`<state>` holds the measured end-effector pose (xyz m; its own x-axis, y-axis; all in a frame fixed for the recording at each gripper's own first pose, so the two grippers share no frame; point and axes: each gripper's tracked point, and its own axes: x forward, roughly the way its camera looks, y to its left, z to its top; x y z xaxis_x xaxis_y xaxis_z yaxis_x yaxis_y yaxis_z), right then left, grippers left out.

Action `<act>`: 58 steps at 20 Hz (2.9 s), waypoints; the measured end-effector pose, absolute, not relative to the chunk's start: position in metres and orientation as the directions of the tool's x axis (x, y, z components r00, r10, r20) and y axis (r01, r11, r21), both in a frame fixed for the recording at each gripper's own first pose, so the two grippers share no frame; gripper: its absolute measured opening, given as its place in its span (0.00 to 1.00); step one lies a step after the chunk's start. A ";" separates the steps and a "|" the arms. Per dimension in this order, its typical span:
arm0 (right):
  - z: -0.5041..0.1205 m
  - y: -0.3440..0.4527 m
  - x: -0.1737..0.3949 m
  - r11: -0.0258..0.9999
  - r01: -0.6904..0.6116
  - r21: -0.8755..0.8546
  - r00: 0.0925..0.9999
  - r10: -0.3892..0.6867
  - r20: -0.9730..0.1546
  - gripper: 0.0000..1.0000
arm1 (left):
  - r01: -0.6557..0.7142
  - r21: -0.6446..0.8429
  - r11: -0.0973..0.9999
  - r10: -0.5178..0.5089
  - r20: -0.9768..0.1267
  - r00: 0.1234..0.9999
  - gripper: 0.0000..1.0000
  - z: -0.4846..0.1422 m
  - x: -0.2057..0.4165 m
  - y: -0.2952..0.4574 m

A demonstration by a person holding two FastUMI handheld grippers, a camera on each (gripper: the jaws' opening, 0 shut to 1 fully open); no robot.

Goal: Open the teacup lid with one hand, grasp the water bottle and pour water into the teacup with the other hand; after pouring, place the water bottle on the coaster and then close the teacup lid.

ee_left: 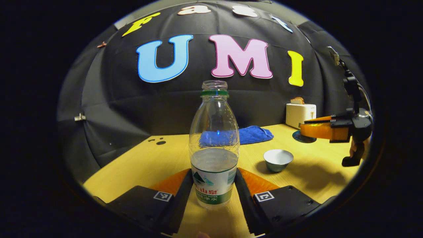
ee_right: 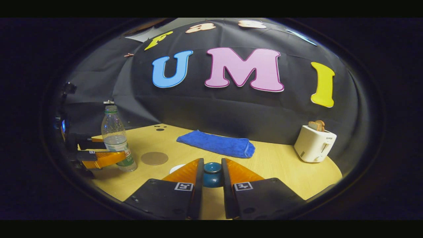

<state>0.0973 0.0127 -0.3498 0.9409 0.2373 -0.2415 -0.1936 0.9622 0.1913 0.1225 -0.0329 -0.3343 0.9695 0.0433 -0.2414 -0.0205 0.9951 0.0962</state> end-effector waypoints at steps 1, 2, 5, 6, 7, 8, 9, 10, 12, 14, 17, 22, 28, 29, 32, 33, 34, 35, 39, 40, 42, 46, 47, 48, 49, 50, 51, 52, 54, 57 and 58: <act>-0.349 0.008 0.096 0.963 -0.190 0.193 0.943 0.233 -0.239 0.25 | -0.022 0.152 0.988 0.060 -0.247 0.967 0.75 -0.331 0.126 -0.029; -0.349 0.003 0.094 0.964 -0.185 0.192 0.944 0.228 -0.238 0.25 | -0.019 0.220 0.975 0.077 -0.255 0.964 0.75 -0.328 0.130 -0.025; -0.352 -0.012 0.087 0.967 -0.171 0.188 0.946 0.214 -0.242 0.25 | 0.021 0.442 0.897 0.116 -0.280 0.953 0.75 -0.326 0.143 -0.012; -0.352 -0.019 0.084 0.969 -0.165 0.183 0.947 0.208 -0.244 0.30 | 0.045 0.502 0.864 0.115 -0.284 0.952 0.75 -0.325 0.148 -0.012; -0.354 -0.026 0.082 0.971 -0.158 0.180 0.948 0.201 -0.248 0.35 | 0.077 0.553 0.830 0.105 -0.291 0.951 0.75 -0.326 0.151 -0.014; -0.355 -0.032 0.080 0.972 -0.154 0.179 0.948 0.196 -0.249 0.33 | 0.126 0.596 0.793 0.085 -0.312 0.946 0.75 -0.332 0.154 -0.018; -0.355 -0.038 0.078 0.973 -0.149 0.178 0.950 0.190 -0.247 0.31 | 0.161 0.640 0.752 0.077 -0.327 0.942 0.74 -0.336 0.156 -0.020; -0.355 -0.043 0.076 0.973 -0.145 0.177 0.951 0.186 -0.246 0.29 | 0.189 0.679 0.709 0.076 -0.341 0.937 0.74 -0.339 0.157 -0.022; -0.356 -0.050 0.070 0.972 -0.143 0.184 0.952 0.186 -0.243 0.25 | 0.229 0.739 0.634 0.084 -0.360 0.929 0.74 -0.346 0.161 -0.023; -0.361 -0.056 0.064 0.973 -0.144 0.180 0.950 0.186 -0.250 0.34 | 0.251 0.784 0.568 0.108 -0.374 0.921 0.74 -0.352 0.163 -0.024; -0.367 -0.065 0.055 0.974 -0.139 0.178 0.950 0.182 -0.255 0.25 | 0.273 0.830 0.486 0.118 -0.372 0.921 0.74 -0.355 0.170 -0.034; -0.371 -0.075 0.049 0.975 -0.135 0.177 0.951 0.178 -0.254 0.30 | 0.253 0.920 0.299 0.135 -0.303 0.943 0.74 -0.339 0.186 -0.047; -0.371 -0.081 0.044 0.973 -0.145 0.180 0.952 0.187 -0.242 0.25 | 0.249 0.956 0.157 0.157 -0.273 0.949 0.73 -0.334 0.199 -0.044; -0.371 -0.081 0.044 0.973 -0.146 0.181 0.952 0.188 -0.241 0.34 | 0.249 0.958 0.141 0.163 -0.271 0.949 0.74 -0.334 0.200 -0.043; -0.370 -0.083 0.043 0.973 -0.153 0.172 0.953 0.192 -0.236 0.29 | 0.248 0.966 0.077 0.177 -0.258 0.950 0.74 -0.336 0.205 -0.040; -0.370 -0.083 0.043 0.973 -0.154 0.169 0.953 0.192 -0.235 0.27 | 0.250 0.967 0.056 0.178 -0.256 0.950 0.74 -0.337 0.207 -0.040; -0.370 -0.084 0.043 0.973 -0.155 0.169 0.953 0.192 -0.233 0.25 | 0.251 0.967 0.033 0.175 -0.253 0.952 0.74 -0.336 0.208 -0.039; -0.370 -0.085 0.044 0.974 -0.155 0.168 0.953 0.192 -0.233 0.30 | 0.252 0.968 0.008 0.172 -0.249 0.953 0.74 -0.336 0.208 -0.039; -0.371 -0.087 0.043 0.975 -0.159 0.159 0.954 0.193 -0.231 0.25 | 0.269 0.962 -0.054 0.169 -0.257 0.952 0.74 -0.338 0.210 -0.038; -0.372 -0.086 0.043 0.974 -0.161 0.156 0.953 0.195 -0.231 0.34 | 0.273 0.960 -0.069 0.170 -0.258 0.951 0.74 -0.339 0.210 -0.037; -0.374 -0.085 0.041 0.975 -0.165 0.146 0.952 0.196 -0.234 0.27 | 0.270 0.958 -0.101 0.172 -0.250 0.953 0.74 -0.340 0.211 -0.035; -0.377 -0.084 0.038 0.977 -0.173 0.125 0.951 0.199 -0.237 0.25 | 0.260 0.955 -0.141 0.164 -0.237 0.958 0.74 -0.338 0.214 -0.038; -0.376 -0.084 0.037 0.977 -0.174 0.126 0.951 0.200 -0.235 0.25 | 0.254 0.955 -0.155 0.161 -0.229 0.960 0.74 -0.336 0.215 -0.039; -0.375 -0.085 0.037 0.976 -0.172 0.130 0.952 0.199 -0.231 0.25 | 0.248 0.954 -0.168 0.156 -0.223 0.962 0.75 -0.335 0.215 -0.040; -0.375 -0.085 0.037 0.976 -0.171 0.134 0.953 0.199 -0.230 0.30 | 0.242 0.954 -0.179 0.153 -0.216 0.964 0.75 -0.333 0.216 -0.040; -0.376 -0.087 0.037 0.977 -0.168 0.134 0.953 0.196 -0.231 0.34 | 0.238 0.952 -0.193 0.149 -0.211 0.966 0.75 -0.333 0.216 -0.040; -0.375 -0.087 0.036 0.977 -0.167 0.136 0.954 0.195 -0.229 0.34 | 0.234 0.950 -0.208 0.146 -0.206 0.968 0.75 -0.331 0.217 -0.040; -0.374 -0.089 0.036 0.977 -0.165 0.138 0.954 0.193 -0.228 0.30 | 0.231 0.947 -0.224 0.145 -0.202 0.969 0.74 -0.331 0.218 -0.040; -0.374 -0.090 0.035 0.977 -0.159 0.143 0.956 0.189 -0.224 0.34 | 0.224 0.943 -0.248 0.140 -0.194 0.971 0.75 -0.328 0.219 -0.040; -0.373 -0.092 0.032 0.978 -0.150 0.145 0.959 0.180 -0.220 0.34 | 0.220 0.938 -0.270 0.131 -0.190 0.973 0.74 -0.327 0.220 -0.040; -0.374 -0.093 0.032 0.979 -0.145 0.144 0.960 0.175 -0.220 0.34 | 0.216 0.936 -0.279 0.127 -0.187 0.974 0.74 -0.327 0.220 -0.041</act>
<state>0.0316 -0.0928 -0.3741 0.9597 0.1748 -0.2202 -0.1453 0.9789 0.1440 0.2205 -0.0407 -0.3266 0.9742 0.1270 -0.1867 0.2157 -0.2785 0.9359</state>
